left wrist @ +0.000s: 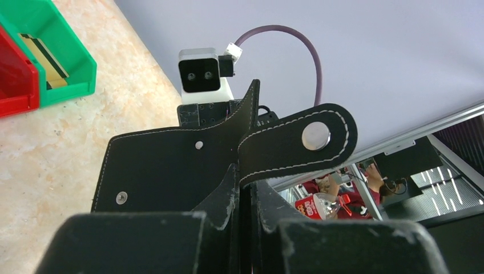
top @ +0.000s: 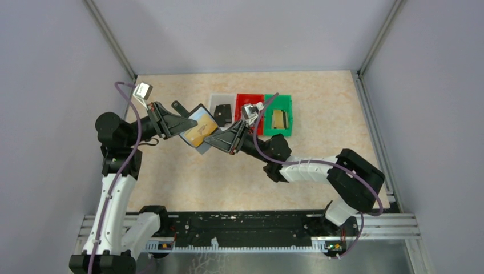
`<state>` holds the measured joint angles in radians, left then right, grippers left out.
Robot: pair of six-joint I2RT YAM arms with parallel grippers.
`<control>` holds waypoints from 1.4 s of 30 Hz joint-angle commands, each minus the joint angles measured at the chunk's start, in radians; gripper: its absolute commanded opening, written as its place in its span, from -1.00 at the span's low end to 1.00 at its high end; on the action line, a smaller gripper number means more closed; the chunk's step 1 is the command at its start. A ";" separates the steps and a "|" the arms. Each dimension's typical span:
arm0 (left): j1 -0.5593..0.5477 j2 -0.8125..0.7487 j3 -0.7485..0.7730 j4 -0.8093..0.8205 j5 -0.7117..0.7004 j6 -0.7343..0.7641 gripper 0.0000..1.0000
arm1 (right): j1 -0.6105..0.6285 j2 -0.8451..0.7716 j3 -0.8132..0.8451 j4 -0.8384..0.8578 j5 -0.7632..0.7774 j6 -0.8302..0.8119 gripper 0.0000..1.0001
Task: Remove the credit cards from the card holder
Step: Remove the credit card from the card holder.
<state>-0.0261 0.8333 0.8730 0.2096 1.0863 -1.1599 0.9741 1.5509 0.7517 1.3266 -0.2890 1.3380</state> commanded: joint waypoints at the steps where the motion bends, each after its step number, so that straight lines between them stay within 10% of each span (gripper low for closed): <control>1: 0.001 -0.020 0.054 0.032 0.003 -0.034 -1.00 | 0.011 0.021 0.058 0.114 0.046 0.016 -0.42; 10: 0.002 -0.024 0.050 0.024 0.003 -0.030 -1.00 | 0.011 0.036 0.087 0.155 0.063 0.023 -0.47; 16: 0.001 -0.026 0.057 0.026 0.001 -0.030 -1.00 | 0.011 0.037 0.062 0.180 0.063 0.031 -1.00; 36: 0.003 -0.002 0.103 0.064 -0.013 -0.005 -1.00 | 0.011 0.006 -0.041 0.267 0.046 0.007 -1.00; 42: 0.006 -0.002 0.187 -0.136 -0.096 0.227 -1.00 | 0.009 -0.075 -0.108 0.205 0.055 -0.036 -1.00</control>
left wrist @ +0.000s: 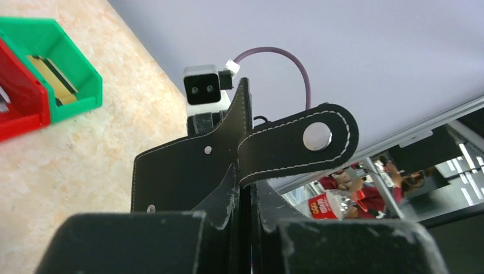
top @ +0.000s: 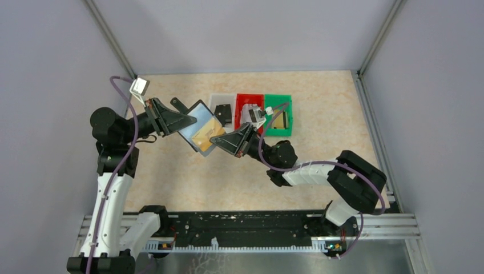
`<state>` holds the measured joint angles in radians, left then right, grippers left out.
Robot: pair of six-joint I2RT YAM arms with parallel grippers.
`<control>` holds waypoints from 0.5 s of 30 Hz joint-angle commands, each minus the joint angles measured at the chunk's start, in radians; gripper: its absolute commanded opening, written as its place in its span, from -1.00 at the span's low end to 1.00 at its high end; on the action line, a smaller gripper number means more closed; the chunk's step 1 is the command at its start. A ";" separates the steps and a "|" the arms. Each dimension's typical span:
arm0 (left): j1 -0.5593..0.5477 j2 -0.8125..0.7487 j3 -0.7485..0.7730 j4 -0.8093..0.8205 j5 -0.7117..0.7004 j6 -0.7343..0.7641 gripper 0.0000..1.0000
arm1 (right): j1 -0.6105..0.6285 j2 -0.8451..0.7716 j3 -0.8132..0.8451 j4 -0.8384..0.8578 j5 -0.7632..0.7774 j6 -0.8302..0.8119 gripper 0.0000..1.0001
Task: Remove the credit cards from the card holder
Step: Remove the credit card from the card holder.
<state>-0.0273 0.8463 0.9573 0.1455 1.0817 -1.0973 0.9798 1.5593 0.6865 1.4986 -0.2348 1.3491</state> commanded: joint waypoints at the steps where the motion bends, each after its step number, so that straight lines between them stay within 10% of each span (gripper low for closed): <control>1: 0.007 -0.019 0.115 -0.100 -0.114 0.199 -1.00 | 0.001 -0.091 -0.052 0.031 0.000 -0.050 -1.00; 15: 0.007 -0.018 0.202 -0.260 -0.189 0.444 -1.00 | -0.133 -0.262 -0.080 -0.238 -0.119 -0.076 -1.00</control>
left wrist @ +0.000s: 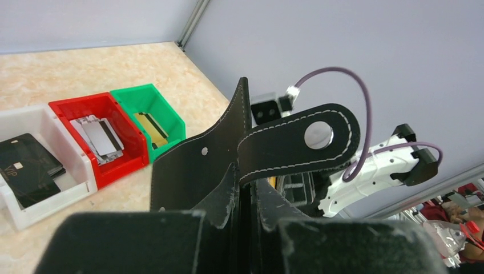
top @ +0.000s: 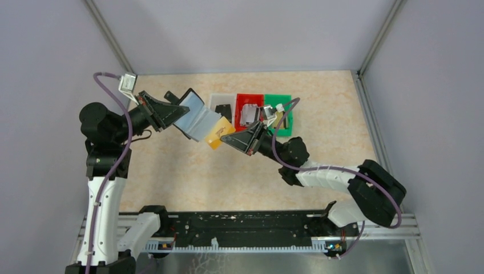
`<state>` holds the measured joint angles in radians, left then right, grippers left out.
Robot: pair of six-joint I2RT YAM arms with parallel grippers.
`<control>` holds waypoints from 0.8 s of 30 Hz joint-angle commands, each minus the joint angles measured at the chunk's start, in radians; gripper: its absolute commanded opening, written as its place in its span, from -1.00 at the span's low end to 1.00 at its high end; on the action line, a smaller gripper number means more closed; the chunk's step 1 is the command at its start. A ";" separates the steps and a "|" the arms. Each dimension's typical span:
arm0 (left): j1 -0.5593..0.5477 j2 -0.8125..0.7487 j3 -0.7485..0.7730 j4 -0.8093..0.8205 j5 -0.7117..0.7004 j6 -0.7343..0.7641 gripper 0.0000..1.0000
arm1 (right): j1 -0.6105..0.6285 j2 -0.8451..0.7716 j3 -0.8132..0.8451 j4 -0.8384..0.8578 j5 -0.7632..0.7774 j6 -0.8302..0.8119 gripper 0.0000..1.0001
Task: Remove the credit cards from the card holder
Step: Remove the credit card from the card holder, then place the credit card in the storage box.
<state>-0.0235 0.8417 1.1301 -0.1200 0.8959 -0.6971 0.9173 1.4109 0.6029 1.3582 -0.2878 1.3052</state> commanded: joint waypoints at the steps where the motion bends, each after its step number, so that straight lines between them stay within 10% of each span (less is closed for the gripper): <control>1: 0.004 -0.013 0.026 0.013 0.007 0.037 -1.00 | -0.094 -0.143 0.005 -0.150 -0.079 -0.048 -1.00; 9: 0.003 -0.012 0.022 0.097 0.090 -0.056 -1.00 | -0.263 -0.320 0.052 -0.563 -0.155 -0.180 -1.00; 13: 0.004 -0.006 0.021 0.145 0.150 -0.090 -1.00 | -0.396 -0.353 0.218 -1.113 -0.192 -0.422 -1.00; 18: 0.003 -0.012 -0.014 0.125 0.186 -0.066 -1.00 | -0.547 -0.280 0.514 -1.695 -0.085 -0.800 -1.00; 24: 0.003 -0.012 -0.056 0.098 0.223 -0.066 -1.00 | -0.644 -0.085 0.722 -1.926 0.040 -1.004 -1.00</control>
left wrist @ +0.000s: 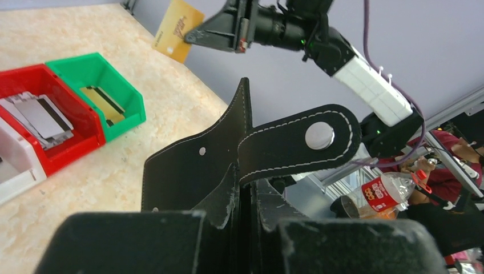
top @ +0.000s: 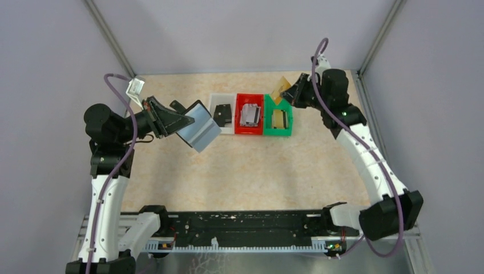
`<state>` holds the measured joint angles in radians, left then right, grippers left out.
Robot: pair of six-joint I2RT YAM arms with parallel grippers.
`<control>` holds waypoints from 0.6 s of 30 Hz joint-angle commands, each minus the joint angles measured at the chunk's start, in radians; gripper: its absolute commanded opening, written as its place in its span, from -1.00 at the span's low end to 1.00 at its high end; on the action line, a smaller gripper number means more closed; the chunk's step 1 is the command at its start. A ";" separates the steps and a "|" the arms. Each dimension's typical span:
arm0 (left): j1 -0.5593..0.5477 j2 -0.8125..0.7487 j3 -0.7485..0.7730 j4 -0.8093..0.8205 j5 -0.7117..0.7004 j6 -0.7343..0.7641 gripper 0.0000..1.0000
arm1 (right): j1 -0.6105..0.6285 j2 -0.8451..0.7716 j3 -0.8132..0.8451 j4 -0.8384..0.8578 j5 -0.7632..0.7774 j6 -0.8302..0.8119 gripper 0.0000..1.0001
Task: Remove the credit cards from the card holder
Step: Place the credit card in the storage box.
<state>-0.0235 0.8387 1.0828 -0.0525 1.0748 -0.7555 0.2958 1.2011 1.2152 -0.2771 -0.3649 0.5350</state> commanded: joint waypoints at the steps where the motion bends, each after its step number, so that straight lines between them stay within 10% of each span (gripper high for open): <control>1: 0.003 -0.009 -0.006 0.031 0.051 -0.006 -1.00 | -0.022 0.167 0.146 -0.327 0.154 -0.267 -1.00; 18: 0.004 -0.003 0.005 0.074 0.083 -0.039 -1.00 | -0.004 0.638 0.390 -0.375 0.173 -0.340 -1.00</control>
<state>-0.0235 0.8425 1.0679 -0.0597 1.1435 -0.7677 0.2741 1.7889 1.5459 -0.6804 -0.1799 0.2134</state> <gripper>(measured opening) 0.091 0.005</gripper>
